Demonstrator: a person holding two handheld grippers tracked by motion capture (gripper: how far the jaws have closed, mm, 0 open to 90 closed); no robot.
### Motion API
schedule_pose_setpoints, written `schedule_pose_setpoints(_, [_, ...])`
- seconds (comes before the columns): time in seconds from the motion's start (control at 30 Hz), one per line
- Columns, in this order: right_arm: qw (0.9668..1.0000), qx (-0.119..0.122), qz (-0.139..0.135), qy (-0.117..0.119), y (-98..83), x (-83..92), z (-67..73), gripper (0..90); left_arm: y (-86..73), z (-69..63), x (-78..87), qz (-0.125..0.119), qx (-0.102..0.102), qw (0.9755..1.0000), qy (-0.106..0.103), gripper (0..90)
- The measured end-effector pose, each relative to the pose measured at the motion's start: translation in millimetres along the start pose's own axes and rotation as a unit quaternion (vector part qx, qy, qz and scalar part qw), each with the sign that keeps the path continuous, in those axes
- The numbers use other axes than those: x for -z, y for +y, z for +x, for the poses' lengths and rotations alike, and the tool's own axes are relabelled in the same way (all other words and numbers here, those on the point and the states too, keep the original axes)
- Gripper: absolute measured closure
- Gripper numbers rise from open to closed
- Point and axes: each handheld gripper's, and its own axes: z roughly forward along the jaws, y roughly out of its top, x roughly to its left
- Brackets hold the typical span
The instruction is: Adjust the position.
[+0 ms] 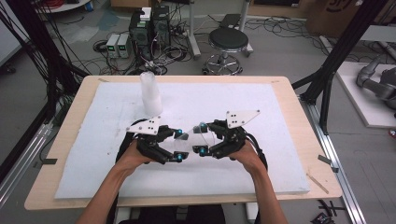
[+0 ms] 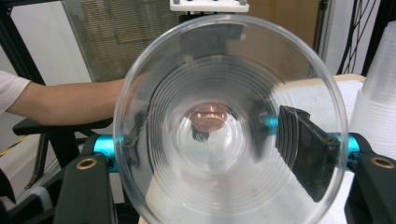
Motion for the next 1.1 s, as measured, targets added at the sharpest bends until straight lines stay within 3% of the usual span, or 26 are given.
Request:
schedule_pose_setpoints(0.03, [1.0, -0.002, -0.002, 0.0, 0.1, 0.4, 0.0, 31.5, 0.3, 0.7, 0.0, 0.002, 0.005, 0.9999, 0.008, 1.7])
schedule_pose_setpoints(0.27, [1.0, -0.003, 0.001, -0.005, 0.3, 2.0, -0.2, 31.5, 1.6, -1.4, 3.1, 0.015, -0.006, 0.9998, 0.012, 1.7])
schedule_pose_setpoints(0.37, [0.9999, 0.0, 0.006, -0.012, 0.7, 3.0, -0.6, 31.5, 1.5, -2.9, 5.0, 0.034, -0.009, 0.999, 0.029, 1.7])
schedule_pose_setpoints(0.5, [0.9989, -0.004, 0.03, -0.037, 5.6, 6.7, -1.8, 31.4, -0.7, -4.4, 11.6, 0.082, -0.005, 0.994, 0.071, 1.9])
schedule_pose_setpoints(0.6, [0.9962, -0.009, 0.055, -0.067, 12.6, 9.7, -5.8, 31.5, -5.3, -4.0, 19.8, 0.099, 0.008, 0.9892, 0.108, 1.9])
schedule_pose_setpoints(0.7, [0.991, -0.02, 0.09, -0.096, 19.3, 12.1, -9.8, 31.5, -12.0, -2.2, 30.3, 0.113, 0.018, 0.9822, 0.149, 1.9])
schedule_pose_setpoints(0.8, [0.983, -0.027, 0.128, -0.129, 24.9, 13.7, -14.9, 31.8, -20.5, -0.5, 42.6, 0.105, 0.033, 0.9768, 0.184, 1.9])
schedule_pose_setpoints(0.93, [0.9681, -0.035, 0.178, -0.173, 30.7, 13.9, -20.9, 31.9, -34.8, -0.1, 57.6, 0.09, 0.05, 0.9679, 0.229, 1.9])
schedule_pose_setpoints(1.1, [0.9506, -0.049, 0.223, -0.21, 33.8, 10.5, -28.9, 32.2, -53.3, -0.3, 71.7, 0.081, 0.067, 0.9577, 0.268, 1.9])
